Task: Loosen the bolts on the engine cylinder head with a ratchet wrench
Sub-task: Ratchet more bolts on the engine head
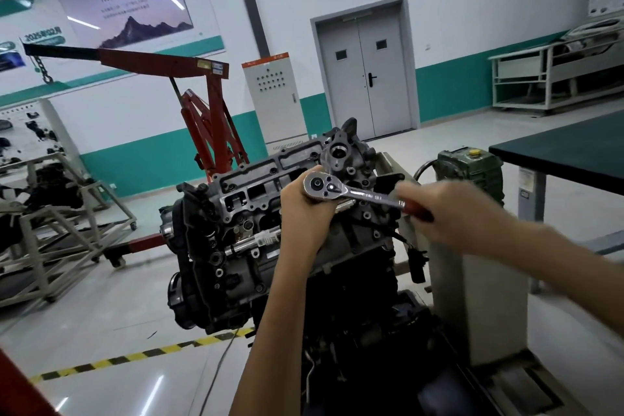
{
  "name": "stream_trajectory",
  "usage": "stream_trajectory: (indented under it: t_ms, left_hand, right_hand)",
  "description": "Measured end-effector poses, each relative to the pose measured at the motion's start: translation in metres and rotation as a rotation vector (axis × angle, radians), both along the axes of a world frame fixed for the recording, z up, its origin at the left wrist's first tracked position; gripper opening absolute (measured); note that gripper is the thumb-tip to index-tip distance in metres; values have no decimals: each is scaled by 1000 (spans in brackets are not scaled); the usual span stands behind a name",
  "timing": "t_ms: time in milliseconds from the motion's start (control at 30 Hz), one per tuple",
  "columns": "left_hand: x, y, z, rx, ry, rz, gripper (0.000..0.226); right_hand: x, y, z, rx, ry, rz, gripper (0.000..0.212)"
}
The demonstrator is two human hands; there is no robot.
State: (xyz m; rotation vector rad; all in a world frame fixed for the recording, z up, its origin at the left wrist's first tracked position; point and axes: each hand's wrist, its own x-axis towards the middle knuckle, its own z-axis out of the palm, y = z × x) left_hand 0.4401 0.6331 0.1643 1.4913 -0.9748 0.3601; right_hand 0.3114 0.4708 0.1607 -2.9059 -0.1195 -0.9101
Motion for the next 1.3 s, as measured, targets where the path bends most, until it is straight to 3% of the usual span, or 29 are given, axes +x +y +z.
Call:
stream_trajectory:
  t_ms: [100,167,267,367,467,600,767,900,967,1133,1200,1300]
  left_hand:
    - [-2,3,1,-7,-32,-33,43]
    - [-2,3,-2,-31,-63,-23,37]
    - [-5,-4,-8,-82,-99,55,31]
    - [-7,-13,-10,-112,-63,100,37]
    - [-6,-12,-8,-77,-45,65,41]
    - [0,-9,-6,-27,-23,62,38]
    - [0,-4,0,32,-51,22,42]
    - [1,0,1,36,-49,-16,37]
    - [2,2,-2,6,-86,-14,41]
    - [-8,-12,-6,-62,-93,80,38]
    - [-8,-12,-6,-127,-36,49,41]
    - [-1,-7,-6,-68,-36,46,44]
  right_hand:
    - [10,-15,27,-137,-76,-29,16]
    - [12,-10,11,-72,-47,-52,16]
    - [8,21,-37,209,-34,-9,18]
    - [9,75,-70,546,-187,50,27]
    - [16,111,-84,707,-204,73,22]
    - [8,83,-72,570,-96,32,22]
    - [-2,7,-14,47,-73,-101,18]
    - [5,-8,12,-47,-89,-133,19]
    - [3,6,-10,64,-46,-121,15]
    - [7,99,-76,690,-164,-41,28]
    - [16,126,-84,778,-143,-11,23]
    - [14,118,-79,752,-100,15,24]
